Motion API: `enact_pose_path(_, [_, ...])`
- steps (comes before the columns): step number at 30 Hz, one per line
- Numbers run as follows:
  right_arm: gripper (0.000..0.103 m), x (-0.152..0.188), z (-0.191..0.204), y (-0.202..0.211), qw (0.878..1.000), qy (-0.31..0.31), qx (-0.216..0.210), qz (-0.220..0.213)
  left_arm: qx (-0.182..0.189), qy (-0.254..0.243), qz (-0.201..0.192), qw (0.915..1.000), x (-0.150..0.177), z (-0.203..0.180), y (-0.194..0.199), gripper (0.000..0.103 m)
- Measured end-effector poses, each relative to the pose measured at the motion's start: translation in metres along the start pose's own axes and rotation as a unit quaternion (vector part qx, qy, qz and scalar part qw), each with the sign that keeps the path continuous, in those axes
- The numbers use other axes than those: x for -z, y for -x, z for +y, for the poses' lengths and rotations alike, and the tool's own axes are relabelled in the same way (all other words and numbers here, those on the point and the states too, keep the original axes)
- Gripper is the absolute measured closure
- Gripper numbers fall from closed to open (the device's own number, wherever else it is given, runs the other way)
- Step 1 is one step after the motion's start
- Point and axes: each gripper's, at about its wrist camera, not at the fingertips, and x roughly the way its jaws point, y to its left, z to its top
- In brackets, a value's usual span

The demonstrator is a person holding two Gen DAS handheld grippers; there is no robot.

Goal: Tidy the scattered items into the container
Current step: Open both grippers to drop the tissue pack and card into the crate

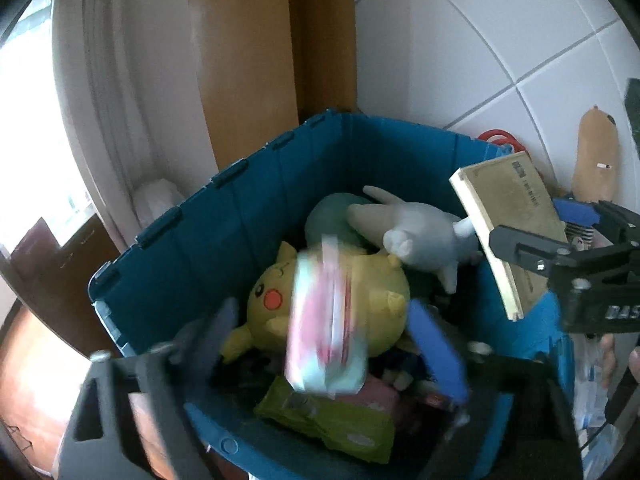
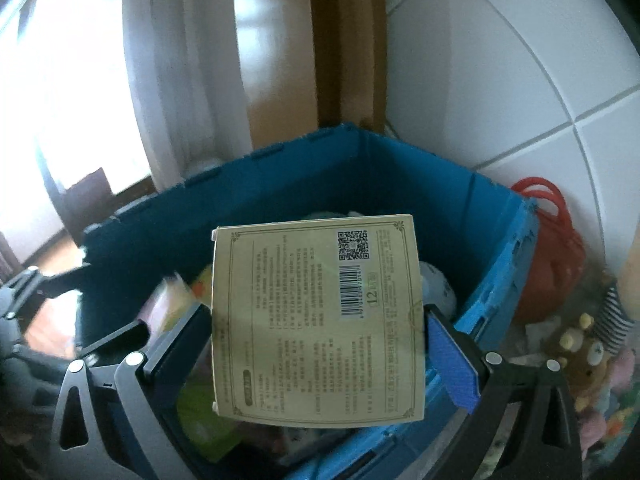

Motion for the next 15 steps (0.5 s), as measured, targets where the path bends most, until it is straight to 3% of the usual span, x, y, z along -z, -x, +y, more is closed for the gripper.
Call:
enact_pose_path(4, [0.0, 0.003, -0.004, -0.012, 1.0, 0.006, 0.011, 0.009, -0.005, 0.0, 0.002, 1.0, 0.001, 0.003, -0.003, 0.005])
enact_pose_path(7, [0.0, 0.006, -0.007, -0.017, 1.0, 0.001, 0.0, 0.021, -0.009, 0.007, 0.005, 0.9999, 0.005, 0.008, -0.007, 0.0])
enact_pose_path(15, [0.0, 0.018, 0.001, -0.01, 1.0, 0.004, -0.013, 0.026, -0.008, 0.012, 0.006, 0.9999, 0.014, 0.004, 0.003, 0.0])
